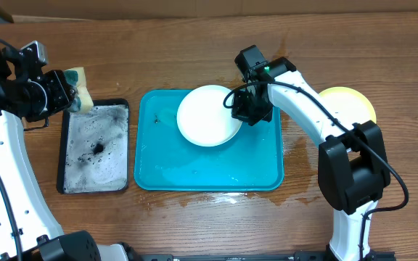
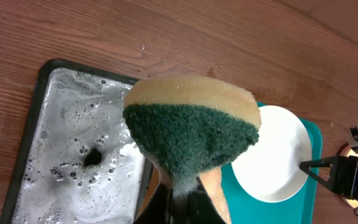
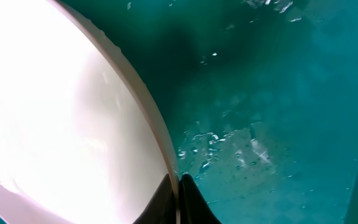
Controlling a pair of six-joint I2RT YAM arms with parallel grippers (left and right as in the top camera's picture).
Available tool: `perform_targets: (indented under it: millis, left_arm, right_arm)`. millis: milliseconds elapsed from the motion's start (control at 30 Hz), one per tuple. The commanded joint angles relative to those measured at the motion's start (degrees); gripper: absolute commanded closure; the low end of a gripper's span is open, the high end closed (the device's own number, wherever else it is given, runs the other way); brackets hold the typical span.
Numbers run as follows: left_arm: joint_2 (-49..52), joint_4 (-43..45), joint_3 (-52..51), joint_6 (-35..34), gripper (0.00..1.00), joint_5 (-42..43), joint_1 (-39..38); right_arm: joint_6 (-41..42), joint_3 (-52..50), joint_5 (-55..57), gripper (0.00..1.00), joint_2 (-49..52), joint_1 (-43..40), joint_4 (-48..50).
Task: Clean dirty plates on tray and stack at the side
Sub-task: 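Lift the sponge away from the plate with the left gripper toward the left, then lift the white plate with the right gripper and tilt it over the basin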
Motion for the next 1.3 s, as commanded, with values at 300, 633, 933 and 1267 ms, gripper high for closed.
perform_targets:
  millis: [300, 633, 933, 1267]
  left_arm:
    - [-0.15, 0.98, 0.85, -1.77, 0.96, 3.5, 0.09]
    - [-0.22, 2.29, 0.96, -4.83, 0.96, 7.04, 1.62]
    - [-0.66, 1.57, 6.99, -5.66, 0.96, 23.65, 11.1]
    - [-2.36, -0.7, 10.29, -6.49, 0.96, 30.42, 17.77]
  right_arm:
    - [-0.39, 3.17, -2.84, 0.96, -3.78, 1.07, -2.27]
    - [0.0, 12.0, 6.03, 0.96, -3.76, 6.99, -7.74]
    - [0.22, 17.51, 9.75, 0.96, -3.63, 11.67, -5.35]
    - [1.99, 17.51, 12.5, 0.96, 0.94, 19.96, 4.61]
